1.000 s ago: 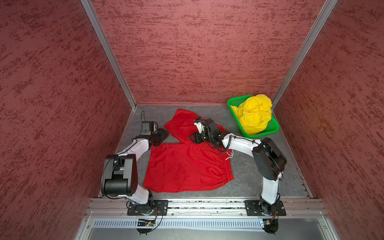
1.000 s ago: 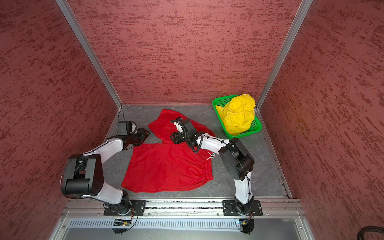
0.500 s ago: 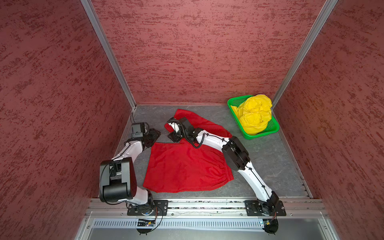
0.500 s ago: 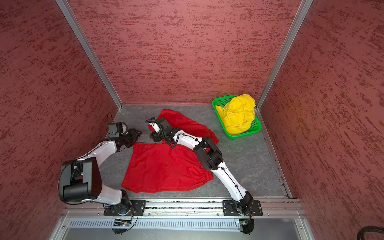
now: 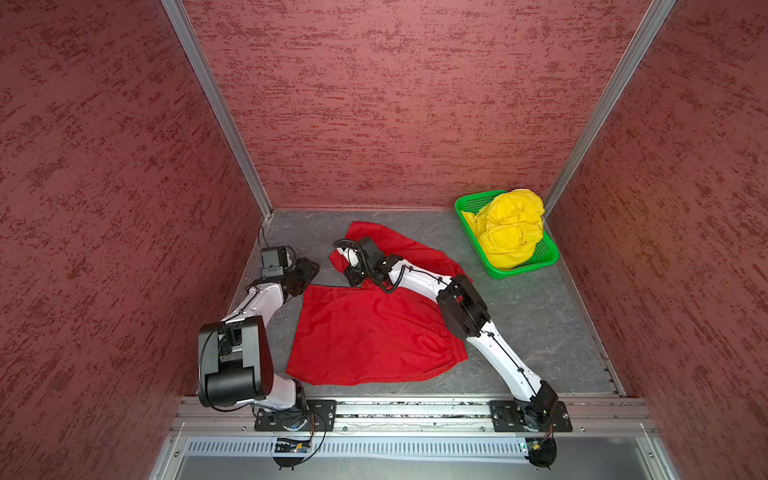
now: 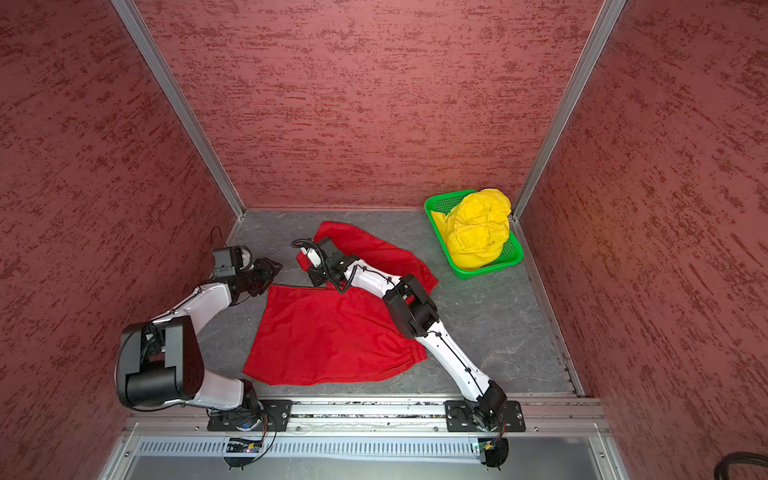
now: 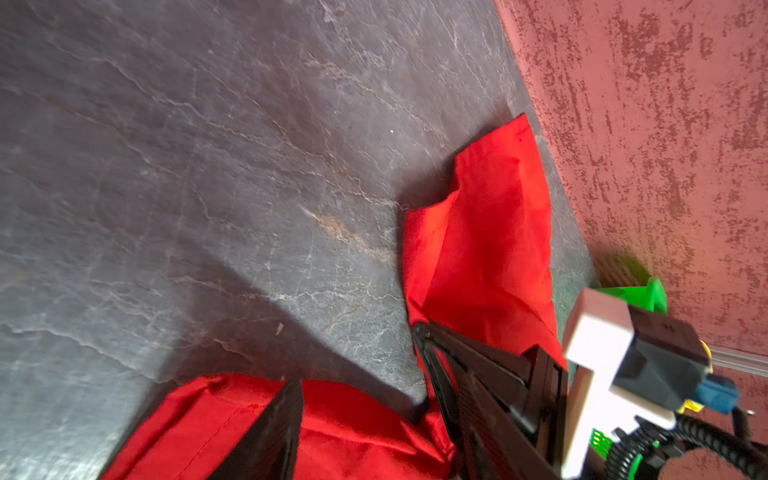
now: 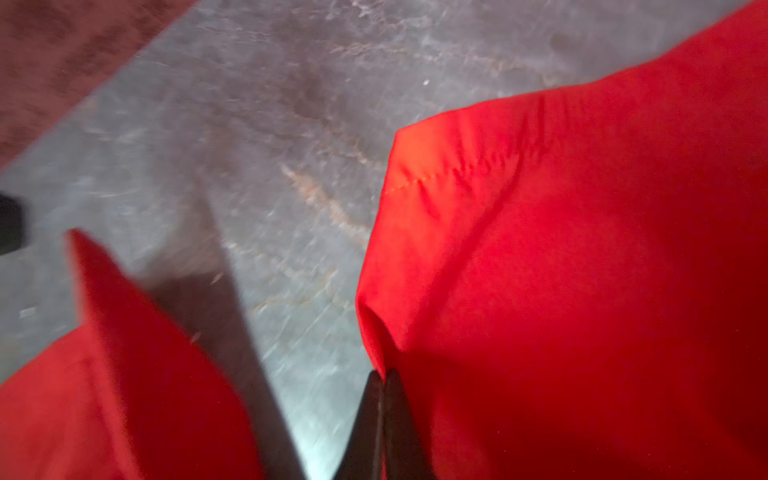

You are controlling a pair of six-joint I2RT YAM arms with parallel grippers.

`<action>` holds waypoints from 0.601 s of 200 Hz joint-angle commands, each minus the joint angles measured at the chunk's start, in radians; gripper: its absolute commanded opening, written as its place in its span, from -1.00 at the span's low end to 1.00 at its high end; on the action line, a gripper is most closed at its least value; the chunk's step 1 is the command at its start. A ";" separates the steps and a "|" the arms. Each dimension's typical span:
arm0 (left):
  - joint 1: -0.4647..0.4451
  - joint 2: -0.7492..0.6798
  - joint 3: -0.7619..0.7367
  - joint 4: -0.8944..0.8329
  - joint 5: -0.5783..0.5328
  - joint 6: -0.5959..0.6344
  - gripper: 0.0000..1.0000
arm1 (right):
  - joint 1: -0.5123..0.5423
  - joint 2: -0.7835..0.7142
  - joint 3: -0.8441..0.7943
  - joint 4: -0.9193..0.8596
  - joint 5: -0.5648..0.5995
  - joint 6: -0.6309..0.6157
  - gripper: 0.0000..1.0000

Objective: Fold and stack the shorts

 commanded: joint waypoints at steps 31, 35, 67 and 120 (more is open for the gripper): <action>-0.012 0.024 0.002 0.097 0.085 0.007 0.24 | -0.094 -0.239 -0.269 0.365 -0.314 0.268 -1.00; -0.014 0.028 0.005 0.099 0.085 0.005 0.24 | -0.097 -0.247 -0.283 0.375 -0.318 0.274 -1.00; -0.049 0.074 0.011 0.183 0.146 -0.015 0.29 | -0.119 -0.272 -0.337 0.452 -0.390 0.341 -1.00; -0.130 0.196 0.042 0.362 0.178 -0.090 0.37 | -0.127 -0.270 -0.358 0.477 -0.426 0.381 -1.00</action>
